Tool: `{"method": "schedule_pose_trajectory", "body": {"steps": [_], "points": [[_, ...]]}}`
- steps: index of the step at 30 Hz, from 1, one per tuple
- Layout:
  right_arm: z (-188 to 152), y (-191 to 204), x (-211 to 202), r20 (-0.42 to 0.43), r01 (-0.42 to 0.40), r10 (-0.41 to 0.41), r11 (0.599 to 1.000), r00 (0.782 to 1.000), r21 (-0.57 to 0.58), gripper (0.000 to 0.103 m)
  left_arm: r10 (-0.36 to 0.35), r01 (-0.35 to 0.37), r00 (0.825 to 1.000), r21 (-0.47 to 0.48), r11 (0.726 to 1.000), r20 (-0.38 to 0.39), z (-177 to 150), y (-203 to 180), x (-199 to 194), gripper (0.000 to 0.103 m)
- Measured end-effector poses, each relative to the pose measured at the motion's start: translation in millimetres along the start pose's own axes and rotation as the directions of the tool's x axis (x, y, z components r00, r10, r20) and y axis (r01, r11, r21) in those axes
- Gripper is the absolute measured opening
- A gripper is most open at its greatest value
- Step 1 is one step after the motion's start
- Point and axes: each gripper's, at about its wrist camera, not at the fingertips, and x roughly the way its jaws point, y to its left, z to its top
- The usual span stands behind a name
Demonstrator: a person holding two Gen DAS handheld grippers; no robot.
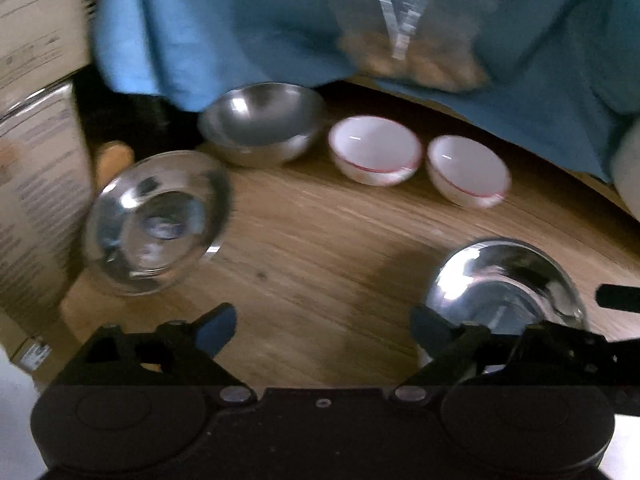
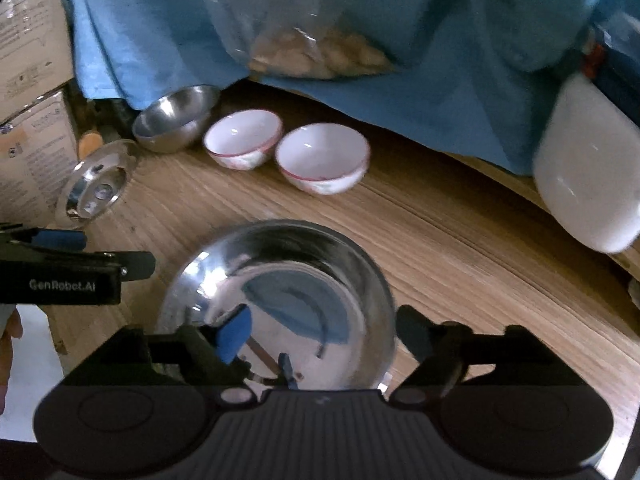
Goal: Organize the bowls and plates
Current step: 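Lower the large plate onto the other large plate and open both tools, then move both tools to the small steel plate with the blue label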
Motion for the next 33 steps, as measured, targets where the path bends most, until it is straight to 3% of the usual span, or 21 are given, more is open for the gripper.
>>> {"method": "schedule_pose_trajectory", "body": {"steps": [4,17,19,23,33], "points": [[8.8,18.7,1.2,0.039,-0.012,0.012,1.000,0.999,-0.018,0.102,0.032,-0.029,0.999,-0.088,0.996,0.035,-2.2,36.9,-7.1,0.101],[40.9,100.8,34.7,0.079,-0.108,0.116,0.989,0.990,-0.099,0.103,0.114,-0.085,0.992,-0.406,0.910,0.046,-8.3,179.6,-5.8,0.102],[44.8,113.1,41.8,0.073,-0.114,0.123,0.986,0.990,-0.122,0.103,0.132,-0.099,0.990,-0.415,0.905,0.052,-5.5,194.6,-1.6,0.102],[56.5,132.6,55.1,0.078,-0.110,0.125,0.980,0.989,-0.166,0.103,0.170,-0.133,0.983,-0.372,0.919,0.070,2.1,209.2,7.5,0.102],[94.3,163.9,103.5,0.054,-0.138,0.152,0.970,0.987,-0.201,0.103,0.125,-0.103,0.991,-0.309,0.946,0.054,27.0,226.3,43.5,0.102]]}}
